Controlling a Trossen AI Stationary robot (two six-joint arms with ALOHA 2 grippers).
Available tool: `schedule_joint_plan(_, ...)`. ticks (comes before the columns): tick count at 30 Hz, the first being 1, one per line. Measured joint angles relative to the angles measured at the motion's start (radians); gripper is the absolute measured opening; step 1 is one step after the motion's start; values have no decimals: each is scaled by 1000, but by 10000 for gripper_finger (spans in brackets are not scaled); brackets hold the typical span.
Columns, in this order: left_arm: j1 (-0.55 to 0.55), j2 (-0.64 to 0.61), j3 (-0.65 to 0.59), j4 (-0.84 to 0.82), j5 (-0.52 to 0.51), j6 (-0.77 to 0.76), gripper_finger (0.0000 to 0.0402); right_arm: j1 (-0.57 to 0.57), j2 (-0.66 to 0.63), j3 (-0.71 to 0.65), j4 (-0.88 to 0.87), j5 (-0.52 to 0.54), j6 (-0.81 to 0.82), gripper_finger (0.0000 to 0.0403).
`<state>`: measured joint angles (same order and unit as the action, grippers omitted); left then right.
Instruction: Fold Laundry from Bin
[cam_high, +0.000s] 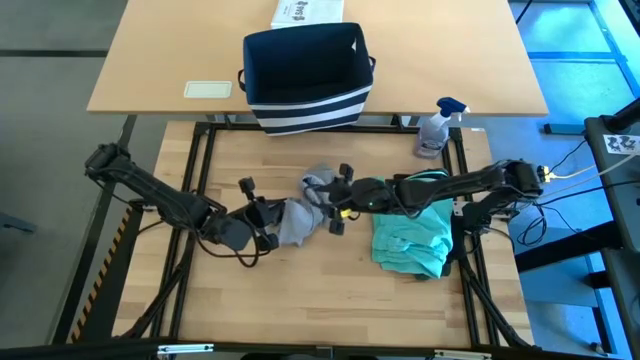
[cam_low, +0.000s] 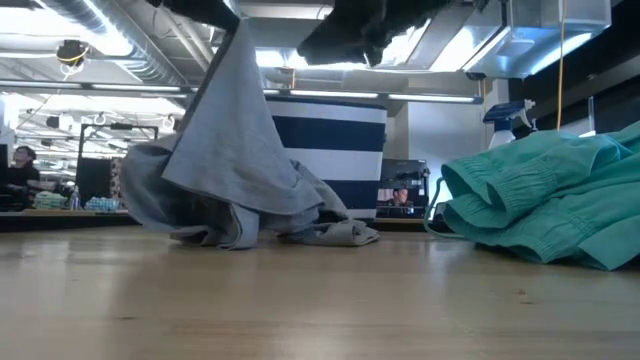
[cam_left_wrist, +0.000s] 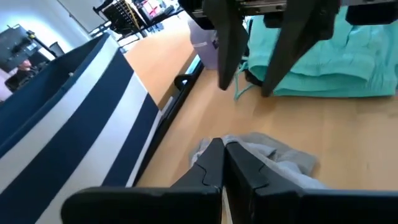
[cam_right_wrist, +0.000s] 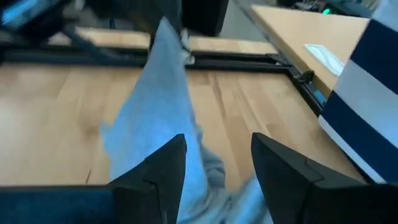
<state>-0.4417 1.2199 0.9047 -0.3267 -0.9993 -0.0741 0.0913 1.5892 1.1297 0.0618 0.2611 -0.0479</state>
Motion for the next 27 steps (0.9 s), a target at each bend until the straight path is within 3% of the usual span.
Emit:
schedule_joint_plan(7,31,30,0,33,-2,15,0,0,14,-28,188,16,26,182)
schedule_joint_plan(19,74,31,0,87,77,5,0,0,104,-29,319,-10,77,182)
schedule_joint_plan(27,77,31,0,96,77,5,0,0,150,-2,386,-40,100,182)
